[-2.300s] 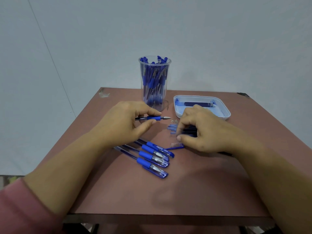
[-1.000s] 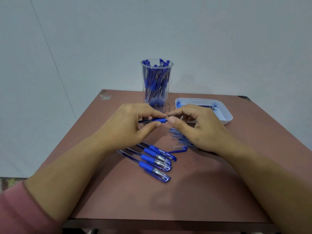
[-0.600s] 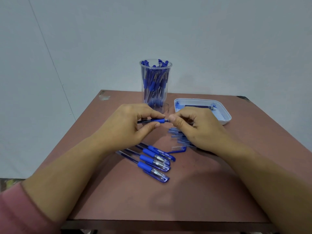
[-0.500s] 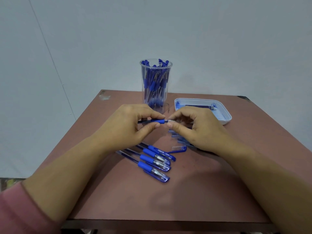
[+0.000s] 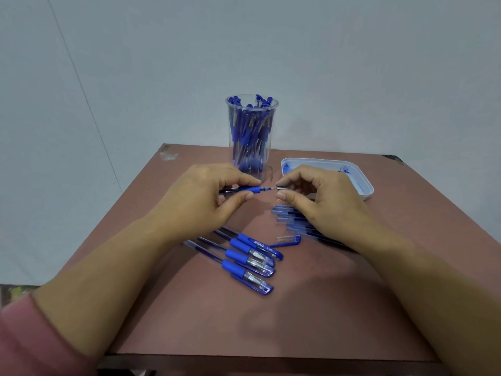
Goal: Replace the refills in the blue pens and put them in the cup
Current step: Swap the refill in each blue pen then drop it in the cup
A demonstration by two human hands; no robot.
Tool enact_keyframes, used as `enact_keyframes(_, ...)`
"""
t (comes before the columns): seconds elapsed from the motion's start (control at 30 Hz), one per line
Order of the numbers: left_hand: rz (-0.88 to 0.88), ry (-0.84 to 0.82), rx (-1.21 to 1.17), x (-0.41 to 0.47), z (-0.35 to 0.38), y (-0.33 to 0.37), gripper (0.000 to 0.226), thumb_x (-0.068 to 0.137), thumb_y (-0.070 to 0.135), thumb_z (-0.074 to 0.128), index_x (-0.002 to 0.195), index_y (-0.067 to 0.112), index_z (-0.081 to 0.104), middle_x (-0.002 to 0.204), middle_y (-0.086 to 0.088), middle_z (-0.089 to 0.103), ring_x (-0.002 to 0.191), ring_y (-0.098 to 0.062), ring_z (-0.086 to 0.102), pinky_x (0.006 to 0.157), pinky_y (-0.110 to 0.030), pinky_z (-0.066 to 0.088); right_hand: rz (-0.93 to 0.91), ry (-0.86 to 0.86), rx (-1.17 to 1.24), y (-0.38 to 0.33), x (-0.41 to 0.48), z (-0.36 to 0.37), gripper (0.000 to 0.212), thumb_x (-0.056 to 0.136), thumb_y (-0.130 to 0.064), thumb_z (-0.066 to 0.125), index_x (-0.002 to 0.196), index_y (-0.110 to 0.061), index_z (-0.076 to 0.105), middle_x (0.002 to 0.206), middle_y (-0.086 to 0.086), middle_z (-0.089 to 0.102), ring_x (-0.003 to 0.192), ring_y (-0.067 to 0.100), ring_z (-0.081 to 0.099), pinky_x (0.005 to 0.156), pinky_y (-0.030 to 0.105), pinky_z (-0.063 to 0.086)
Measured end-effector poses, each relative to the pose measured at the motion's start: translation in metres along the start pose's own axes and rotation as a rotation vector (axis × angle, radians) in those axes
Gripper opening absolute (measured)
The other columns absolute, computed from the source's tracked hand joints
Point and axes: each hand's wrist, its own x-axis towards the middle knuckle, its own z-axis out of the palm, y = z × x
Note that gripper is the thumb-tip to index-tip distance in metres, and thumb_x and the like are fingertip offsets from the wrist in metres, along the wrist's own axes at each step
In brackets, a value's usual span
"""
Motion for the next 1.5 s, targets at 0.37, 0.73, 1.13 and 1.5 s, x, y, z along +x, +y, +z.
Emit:
enact_keyframes(0.37,-0.009,0.009,0.018,0.001,-0.001,-0.006,0.022,0.087,0.025,0.072,0.109,0.027,0.073,0.085,0.028,0.06,0.076,0.0,0.061,0.067,-0.022,0.052,-0.062,-0.407,-0.339,0.001,-0.002,-0.012,0.015,0.091,-0.019,0.065,0.101,-0.028,0.07,0.098,-0.014,0.064,0.097,-0.002,0.047,0.084,0.013,0.039)
enact_keyframes(0.73,-0.012,0.014,0.038,0.001,0.0,-0.008,0.021,0.088,0.026,0.072,0.108,0.026,0.073,0.086,0.02,0.064,0.072,-0.008,0.063,0.066,-0.029,0.053,-0.174,-0.435,-0.354,0.006,0.002,0.001,0.024,0.092,-0.023,0.063,0.111,-0.035,0.069,0.084,-0.025,0.049,0.092,0.0,0.038,0.085,0.021,0.036)
enact_keyframes(1.13,-0.007,-0.03,0.01,0.002,0.002,0.001,0.022,0.087,0.029,0.07,0.109,0.027,0.073,0.088,0.02,0.065,0.079,0.001,0.061,0.071,-0.014,0.049,-0.186,-0.036,-0.181,0.004,0.005,0.001,0.016,0.086,-0.029,0.07,0.1,-0.022,0.073,0.089,-0.011,0.068,0.084,0.006,0.06,0.076,0.016,0.046)
enact_keyframes(1.5,-0.025,-0.053,0.021,0.001,0.004,0.002,0.023,0.086,0.025,0.073,0.109,0.028,0.073,0.088,0.02,0.066,0.08,0.001,0.062,0.073,-0.017,0.049,-0.176,-0.089,-0.178,0.005,0.002,-0.009,0.017,0.084,-0.023,0.073,0.1,-0.028,0.071,0.089,-0.025,0.062,0.091,-0.003,0.059,0.081,0.01,0.044)
